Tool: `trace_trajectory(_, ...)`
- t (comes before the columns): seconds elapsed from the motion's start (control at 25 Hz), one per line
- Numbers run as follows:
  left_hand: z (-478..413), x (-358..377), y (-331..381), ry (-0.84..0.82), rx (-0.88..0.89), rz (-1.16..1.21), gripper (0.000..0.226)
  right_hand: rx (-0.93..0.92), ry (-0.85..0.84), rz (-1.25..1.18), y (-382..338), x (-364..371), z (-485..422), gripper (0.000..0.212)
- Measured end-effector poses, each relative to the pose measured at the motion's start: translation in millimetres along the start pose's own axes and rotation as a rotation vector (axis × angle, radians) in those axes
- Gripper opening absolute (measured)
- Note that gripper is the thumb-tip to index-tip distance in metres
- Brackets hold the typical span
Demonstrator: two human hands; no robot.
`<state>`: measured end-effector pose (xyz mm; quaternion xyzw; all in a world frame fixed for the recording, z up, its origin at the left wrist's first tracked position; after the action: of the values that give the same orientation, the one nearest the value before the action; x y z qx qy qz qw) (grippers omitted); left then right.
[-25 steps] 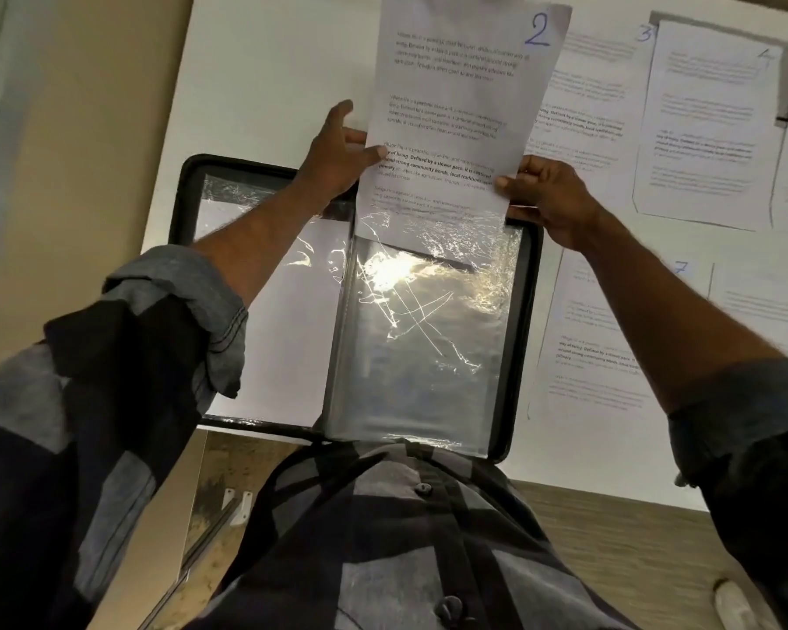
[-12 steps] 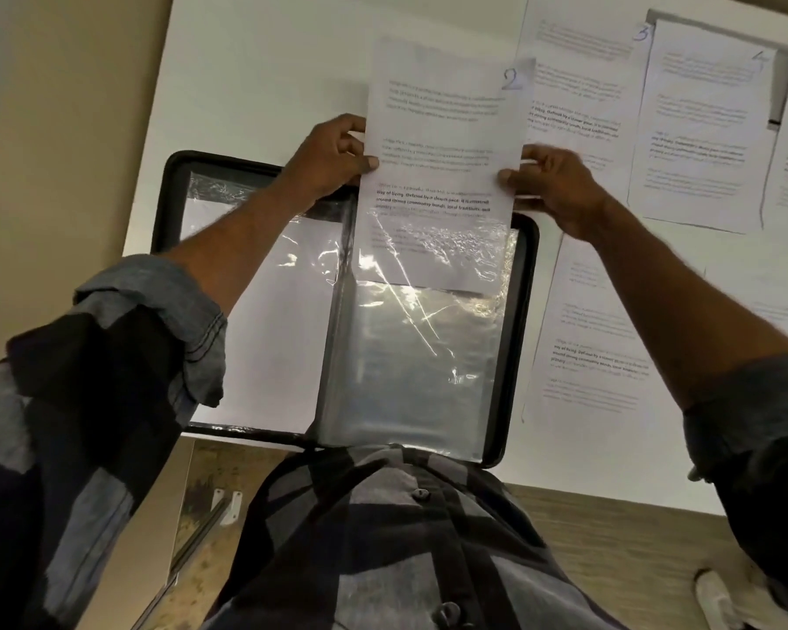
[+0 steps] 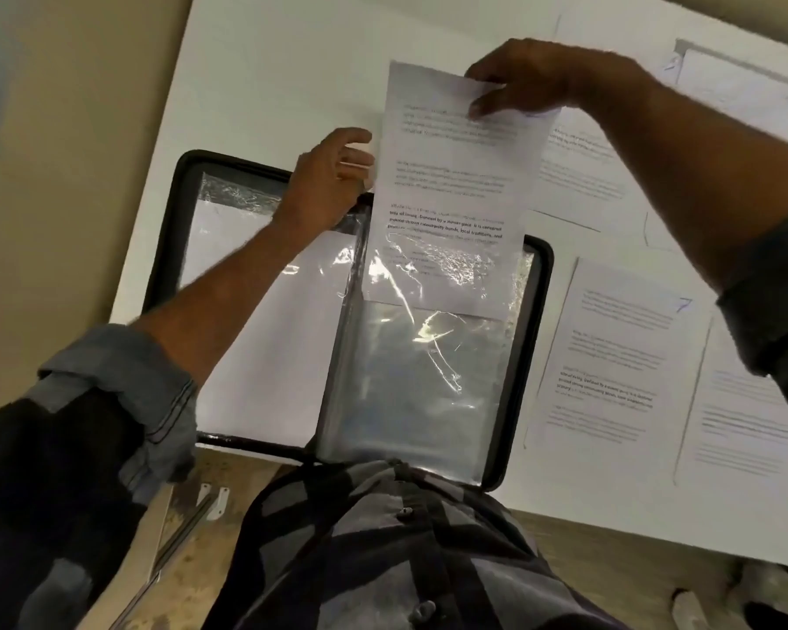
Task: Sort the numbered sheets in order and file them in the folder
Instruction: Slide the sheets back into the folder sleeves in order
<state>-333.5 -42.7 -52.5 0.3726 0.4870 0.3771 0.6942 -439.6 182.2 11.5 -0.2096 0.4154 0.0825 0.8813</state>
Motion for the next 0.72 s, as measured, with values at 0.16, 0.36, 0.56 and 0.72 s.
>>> trace_trajectory(0.16,52.8,-9.2,5.9,0.073,0.177,-0.165,0.049,0.084,-0.15,-0.108,3.7,16.5,-3.8,0.026)
trace_trajectory(0.36,137.8,37.9,-3.7,-0.189,0.261,-0.3,0.049,0.143,-0.428,-0.378,4.9,76.9,2.6,0.018)
trace_trajectory(0.56,178.4,83.2,-6.5,-0.236,0.508,-0.513,0.054,0.143,-0.641,-0.452,-15.2,131.7,20.4,0.017)
trace_trajectory(0.72,186.5,97.6,-11.8,-0.216,0.52,-0.548,0.058,0.086,-0.664,-0.403,-36.3,154.4,30.2,0.011)
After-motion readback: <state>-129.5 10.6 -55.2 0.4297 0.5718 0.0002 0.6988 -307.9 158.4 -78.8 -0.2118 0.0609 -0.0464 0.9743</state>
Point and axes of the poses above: each hand's wrist, its own z-axis away from the middle knuckle, its own x-axis out of the palm, y = z × x, the point moved 9 cm from there along -z, towards the middle knuckle, and after that the axes turned 1 degree about x, right-handed, at the moved point
